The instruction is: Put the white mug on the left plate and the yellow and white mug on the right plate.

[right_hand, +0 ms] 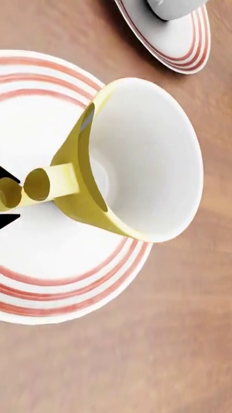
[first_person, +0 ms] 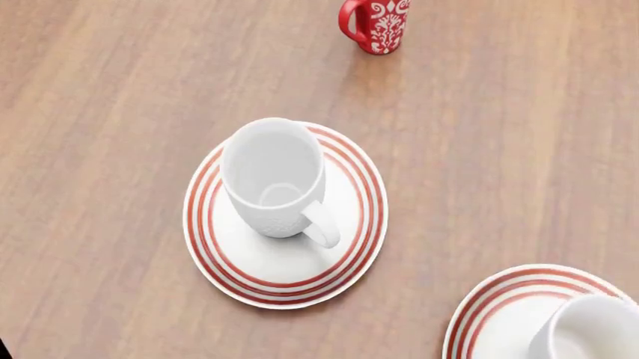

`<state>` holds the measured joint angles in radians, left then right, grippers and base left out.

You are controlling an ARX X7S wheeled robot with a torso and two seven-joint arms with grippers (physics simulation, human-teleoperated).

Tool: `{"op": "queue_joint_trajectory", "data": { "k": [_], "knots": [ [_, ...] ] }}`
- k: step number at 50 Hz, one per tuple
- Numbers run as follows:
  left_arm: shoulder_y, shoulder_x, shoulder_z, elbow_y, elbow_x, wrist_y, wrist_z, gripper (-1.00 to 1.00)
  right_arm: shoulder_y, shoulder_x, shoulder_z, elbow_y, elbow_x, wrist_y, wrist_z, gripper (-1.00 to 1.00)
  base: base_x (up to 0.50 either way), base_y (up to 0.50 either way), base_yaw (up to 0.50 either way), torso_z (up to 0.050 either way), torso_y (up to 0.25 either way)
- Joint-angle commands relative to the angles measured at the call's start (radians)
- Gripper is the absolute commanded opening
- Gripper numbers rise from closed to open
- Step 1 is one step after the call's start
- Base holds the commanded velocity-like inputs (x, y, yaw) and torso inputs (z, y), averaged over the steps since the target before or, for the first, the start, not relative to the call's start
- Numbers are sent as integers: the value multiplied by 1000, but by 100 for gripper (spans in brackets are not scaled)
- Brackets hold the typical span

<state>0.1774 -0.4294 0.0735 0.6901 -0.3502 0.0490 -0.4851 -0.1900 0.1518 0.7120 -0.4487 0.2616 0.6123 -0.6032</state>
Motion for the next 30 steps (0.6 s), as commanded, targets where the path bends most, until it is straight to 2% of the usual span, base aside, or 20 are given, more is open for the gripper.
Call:
{"op": "queue_joint_trajectory", "data": {
  "k": [1, 13, 14, 30],
  "knots": [
    [-1, -1, 2, 0, 0, 0, -4, 100, -2, 2, -34, 61, -19, -49, -3, -100, 0, 0, 0, 0, 0],
    [-1, -2, 6, -4, -1, 1, -5, 100, -15, 7, -54, 64, -25, -74, -5, -100, 0, 0, 0, 0, 0],
    [0, -3, 5, -2, -1, 1, -6, 100, -17, 5, -55, 63, -29, -80, 0, 100, 0, 0, 0, 0, 0],
    [-2, -6, 6, -1, -2, 0, -11, 100, -70, -13, 8, -11, 105, -151, -101, 100, 0, 0, 0, 0, 0]
  ]
}}
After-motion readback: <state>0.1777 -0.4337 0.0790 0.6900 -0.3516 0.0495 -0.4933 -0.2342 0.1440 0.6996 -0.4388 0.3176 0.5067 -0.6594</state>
